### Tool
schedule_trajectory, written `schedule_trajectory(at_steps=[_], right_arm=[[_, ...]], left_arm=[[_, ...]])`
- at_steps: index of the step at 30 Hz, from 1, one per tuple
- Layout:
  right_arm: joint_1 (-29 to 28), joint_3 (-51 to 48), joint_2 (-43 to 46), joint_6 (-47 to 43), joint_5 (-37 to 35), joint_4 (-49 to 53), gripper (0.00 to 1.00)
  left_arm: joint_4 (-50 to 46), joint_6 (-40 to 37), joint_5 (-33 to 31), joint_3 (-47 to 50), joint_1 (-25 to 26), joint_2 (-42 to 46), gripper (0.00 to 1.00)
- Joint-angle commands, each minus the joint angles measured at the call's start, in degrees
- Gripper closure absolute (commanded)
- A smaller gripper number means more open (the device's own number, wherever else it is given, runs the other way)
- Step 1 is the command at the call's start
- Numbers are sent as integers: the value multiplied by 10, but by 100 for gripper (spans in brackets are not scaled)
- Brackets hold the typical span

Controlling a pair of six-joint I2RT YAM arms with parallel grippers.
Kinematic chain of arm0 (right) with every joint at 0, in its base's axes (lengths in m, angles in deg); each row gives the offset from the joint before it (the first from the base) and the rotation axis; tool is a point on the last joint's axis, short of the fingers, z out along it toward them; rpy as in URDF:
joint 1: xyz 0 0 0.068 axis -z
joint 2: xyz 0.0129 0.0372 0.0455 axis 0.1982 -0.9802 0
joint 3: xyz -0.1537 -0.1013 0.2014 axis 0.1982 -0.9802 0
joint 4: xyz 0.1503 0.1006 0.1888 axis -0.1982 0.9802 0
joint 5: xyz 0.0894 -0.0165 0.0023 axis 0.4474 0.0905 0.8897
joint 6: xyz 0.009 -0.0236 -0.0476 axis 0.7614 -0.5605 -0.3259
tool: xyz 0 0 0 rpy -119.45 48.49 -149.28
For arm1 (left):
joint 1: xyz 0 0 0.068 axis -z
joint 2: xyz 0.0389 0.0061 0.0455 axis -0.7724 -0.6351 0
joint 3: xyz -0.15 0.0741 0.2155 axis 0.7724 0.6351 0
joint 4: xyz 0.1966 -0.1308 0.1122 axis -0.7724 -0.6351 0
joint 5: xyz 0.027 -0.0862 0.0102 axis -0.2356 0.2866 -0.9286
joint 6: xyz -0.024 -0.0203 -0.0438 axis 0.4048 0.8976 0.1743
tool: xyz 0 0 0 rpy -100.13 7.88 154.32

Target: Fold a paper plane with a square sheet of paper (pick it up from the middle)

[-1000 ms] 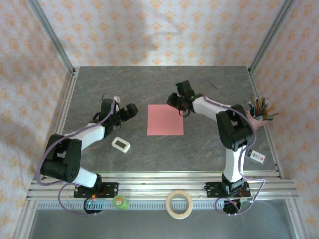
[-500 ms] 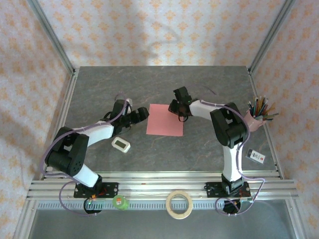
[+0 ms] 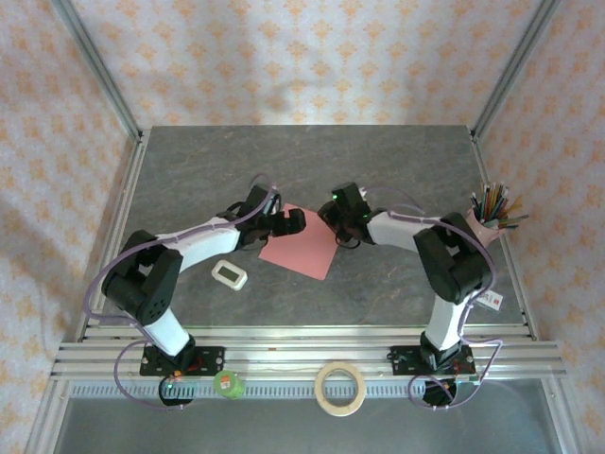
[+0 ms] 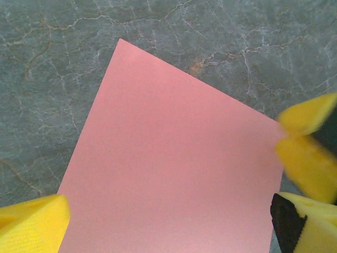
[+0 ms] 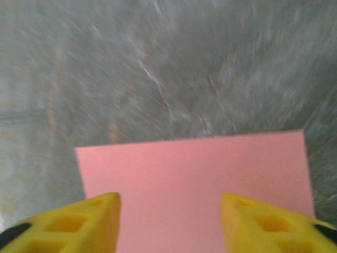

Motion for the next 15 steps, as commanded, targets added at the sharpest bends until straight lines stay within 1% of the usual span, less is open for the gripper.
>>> schedule_trajectory(at_steps=[1,4,8,11,15], right_arm=[[36,0,61,-59,-19,-5,37],[62,-14,80,-112,-19,1,25],[82,-45,105,-147,-15,-14,14],[86,-61,117,-158,-22,-20,11],[88,-71,120,-163,-28,-20,10]], left_arm=[[-107,-70,-62,-52,18,-21,1],[-145,-98,-80,-91,42,-49,1],[-187,-124,-90,-143,75,-99,1],[-217,-142,-101,-181,94,-135,1],[-244,-154,-105,-220,108,-182,4]])
